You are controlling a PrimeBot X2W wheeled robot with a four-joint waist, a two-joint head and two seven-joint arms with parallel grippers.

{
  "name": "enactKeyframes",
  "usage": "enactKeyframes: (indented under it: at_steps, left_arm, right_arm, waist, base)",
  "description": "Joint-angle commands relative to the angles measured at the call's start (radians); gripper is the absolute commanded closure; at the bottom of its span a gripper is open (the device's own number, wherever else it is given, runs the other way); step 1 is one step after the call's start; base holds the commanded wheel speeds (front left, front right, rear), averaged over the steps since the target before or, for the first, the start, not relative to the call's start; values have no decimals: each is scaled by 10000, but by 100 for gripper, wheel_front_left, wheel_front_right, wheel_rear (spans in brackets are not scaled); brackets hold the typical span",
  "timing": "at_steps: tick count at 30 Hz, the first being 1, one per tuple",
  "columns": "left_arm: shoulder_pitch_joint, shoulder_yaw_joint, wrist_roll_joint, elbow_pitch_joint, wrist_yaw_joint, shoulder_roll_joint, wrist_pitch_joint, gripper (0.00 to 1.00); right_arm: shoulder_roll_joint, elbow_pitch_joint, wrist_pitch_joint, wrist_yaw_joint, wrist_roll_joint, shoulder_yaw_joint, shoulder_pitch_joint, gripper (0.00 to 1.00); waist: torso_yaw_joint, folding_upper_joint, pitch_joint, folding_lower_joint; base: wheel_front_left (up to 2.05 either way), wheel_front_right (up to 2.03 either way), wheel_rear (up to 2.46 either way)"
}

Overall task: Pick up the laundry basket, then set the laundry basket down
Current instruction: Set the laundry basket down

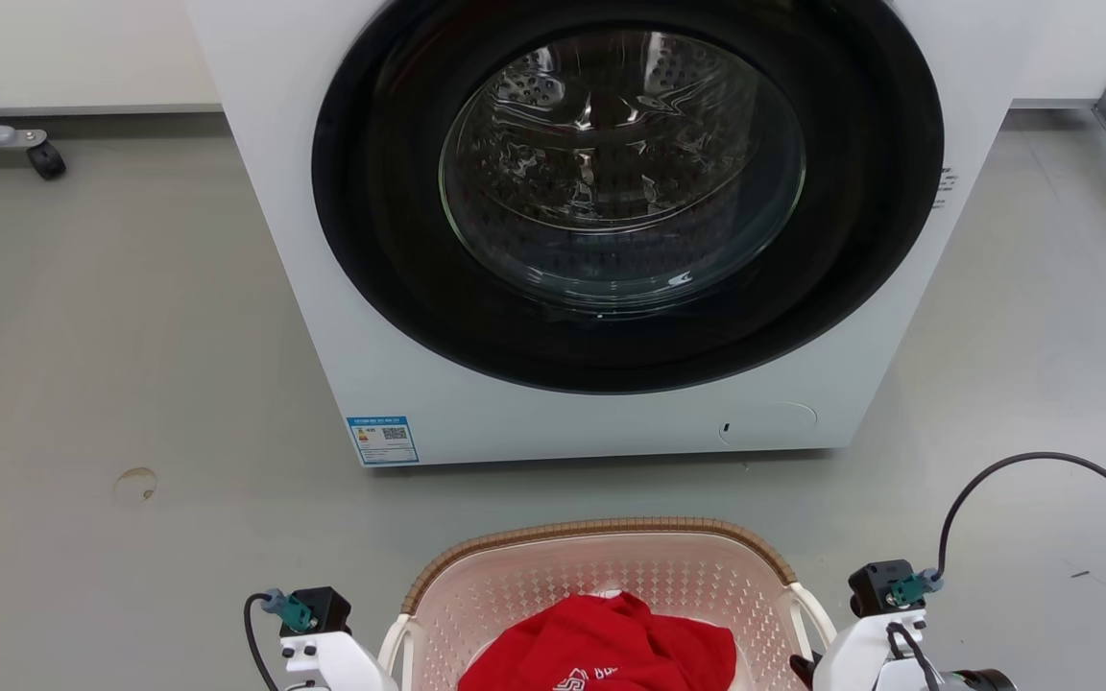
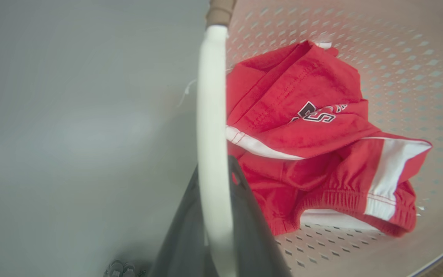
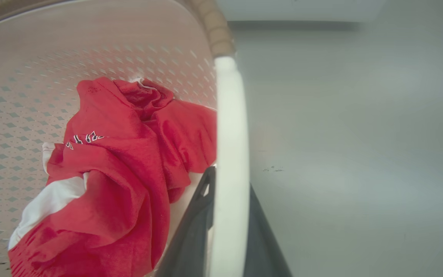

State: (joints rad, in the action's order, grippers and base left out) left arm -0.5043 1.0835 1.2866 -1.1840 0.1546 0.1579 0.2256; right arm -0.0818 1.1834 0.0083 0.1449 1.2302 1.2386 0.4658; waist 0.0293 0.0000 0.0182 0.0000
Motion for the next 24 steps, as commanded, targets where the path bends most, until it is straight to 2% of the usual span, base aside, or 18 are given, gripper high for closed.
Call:
enactKeyframes:
  at_steps: [1, 13, 24]
  left_arm:
    - [-421, -253, 54, -658, -240, 1585, -153, 100]
    - [-813, -139, -28, -674, -240, 1512, -344, 100]
    - [-1620, -83, -131, -705, -240, 1336, -629, 100]
  right_arm:
    - [1320, 666, -231, -142, 22, -31, 173, 100]
    - [1320, 764, -446, -142, -15, 4, 635, 100]
    - [1320, 929, -966, -142, -190, -13, 1450, 100]
  waist:
    - [2, 0, 24, 0]
    - [-12, 0, 860, 0]
    - [-38, 0, 2386, 0]
  base:
    - [0, 0, 0]
    - [0, 0, 0]
    - [0, 0, 0]
